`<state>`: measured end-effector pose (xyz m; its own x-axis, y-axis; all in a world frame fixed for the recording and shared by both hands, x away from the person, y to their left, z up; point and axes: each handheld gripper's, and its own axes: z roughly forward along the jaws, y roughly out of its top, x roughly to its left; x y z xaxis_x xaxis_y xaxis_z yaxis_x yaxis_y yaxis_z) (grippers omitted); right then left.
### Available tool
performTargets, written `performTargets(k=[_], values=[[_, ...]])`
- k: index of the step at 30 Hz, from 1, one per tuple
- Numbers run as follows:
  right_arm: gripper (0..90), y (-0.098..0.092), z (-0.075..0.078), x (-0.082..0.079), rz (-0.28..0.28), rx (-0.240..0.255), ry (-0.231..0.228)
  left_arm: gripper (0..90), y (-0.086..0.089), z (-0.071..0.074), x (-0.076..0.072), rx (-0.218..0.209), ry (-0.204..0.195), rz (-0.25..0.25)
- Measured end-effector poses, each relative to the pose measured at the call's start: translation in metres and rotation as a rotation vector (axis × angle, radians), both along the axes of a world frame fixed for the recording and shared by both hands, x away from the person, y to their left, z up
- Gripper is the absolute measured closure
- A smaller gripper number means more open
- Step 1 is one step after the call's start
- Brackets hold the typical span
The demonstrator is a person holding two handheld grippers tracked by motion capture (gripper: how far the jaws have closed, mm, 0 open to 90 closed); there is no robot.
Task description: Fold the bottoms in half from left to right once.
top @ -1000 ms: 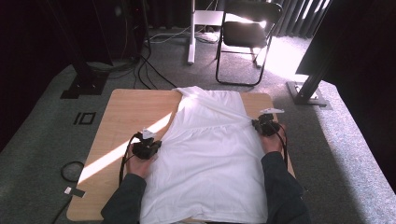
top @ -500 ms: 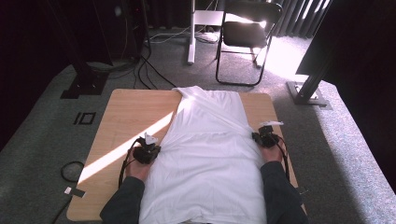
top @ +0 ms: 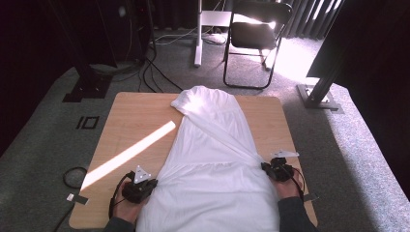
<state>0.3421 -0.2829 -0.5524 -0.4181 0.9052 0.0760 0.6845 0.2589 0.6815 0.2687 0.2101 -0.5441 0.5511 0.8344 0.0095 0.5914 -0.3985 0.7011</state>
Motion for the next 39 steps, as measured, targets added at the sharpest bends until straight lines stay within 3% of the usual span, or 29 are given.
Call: performTargets(k=[1, 2, 3, 7, 10, 11, 12, 13, 15, 19, 22, 24, 25, 27, 30, 32, 35, 36, 39], values=[[79.2, -0.001, 0.001, -0.001, -0.004, 0.021, 0.015, 73.4, 0.001, 0.002, 0.001, -0.008, -0.030, 0.010], [63.0, 0.000, 0.003, -0.001, -0.010, 0.020, 0.004, 61.9, 0.003, 0.006, 0.004, -0.025, -0.044, 0.025], [52.5, 0.003, 0.007, 0.002, -0.016, 0.017, -0.020, 59.4, 0.004, 0.009, 0.007, -0.032, -0.047, 0.028], [43.4, 0.019, 0.028, 0.016, 0.024, 0.024, -0.107, 49.0, 0.000, 0.028, 0.027, -0.049, -0.113, 0.056], [38.7, 0.044, 0.039, 0.038, 0.092, 0.010, -0.134, 46.8, -0.007, 0.038, 0.047, -0.061, -0.147, 0.057], [38.7, 0.044, 0.039, 0.038, 0.092, 0.010, -0.134, 46.4, -0.007, 0.038, 0.047, -0.061, -0.147, 0.057], [37.0, 0.051, 0.040, 0.044, 0.112, 0.002, -0.140, 46.4, -0.016, 0.040, 0.066, -0.063, -0.154, 0.048], [33.7, 0.076, 0.041, 0.058, 0.164, -0.037, -0.137, 46.0, -0.020, 0.040, 0.075, -0.064, -0.144, 0.042], [31.6, 0.095, 0.039, 0.071, 0.207, -0.082, -0.138, 46.0, -0.030, 0.037, 0.093, -0.054, -0.126, 0.036], [27.2, 0.125, 0.033, 0.094, 0.240, -0.132, -0.128, 45.8, -0.052, 0.025, 0.118, -0.026, -0.089, 0.017], [31.0, 0.139, 0.021, 0.108, 0.240, -0.168, -0.088, 44.4, -0.067, 0.011, 0.126, 0.006, -0.070, 0.000], [54.1, 0.138, 0.016, 0.114, 0.204, -0.257, -0.103, 43.9, -0.073, 0.005, 0.126, 0.016, -0.055, 0.002], [70.8, 0.134, 0.017, 0.115, 0.191, -0.244, -0.107, 43.5, -0.074, 0.003, 0.125, 0.017, -0.054, 0.002], [85.6, 0.116, 0.027, 0.118, 0.115, -0.183, -0.147, 42.7, -0.075, 0.002, 0.122, 0.026, -0.048, -0.004], [87.0, 0.078, 0.049, 0.118, 0.002, -0.058, -0.202, 42.5, -0.074, -0.003, 0.120, 0.018, -0.033, -0.014], [85.8, 0.062, 0.050, 0.120, -0.026, -0.054, -0.190, 42.4, -0.074, -0.007, 0.119, 0.004, -0.022, -0.018], [77.0, 0.047, 0.033, 0.125, -0.075, -0.076, -0.148, 42.4, -0.073, -0.009, 0.117, -0.021, -0.029, -0.004], [77.5, 0.043, 0.022, 0.127, -0.083, -0.063, -0.112, 42.4, -0.072, -0.009, 0.117, -0.021, -0.028, -0.006], [81.8, 0.041, 0.004, 0.128, -0.062, -0.056, -0.061, 42.0, -0.072, -0.004, 0.120, -0.003, -0.006, -0.015]])
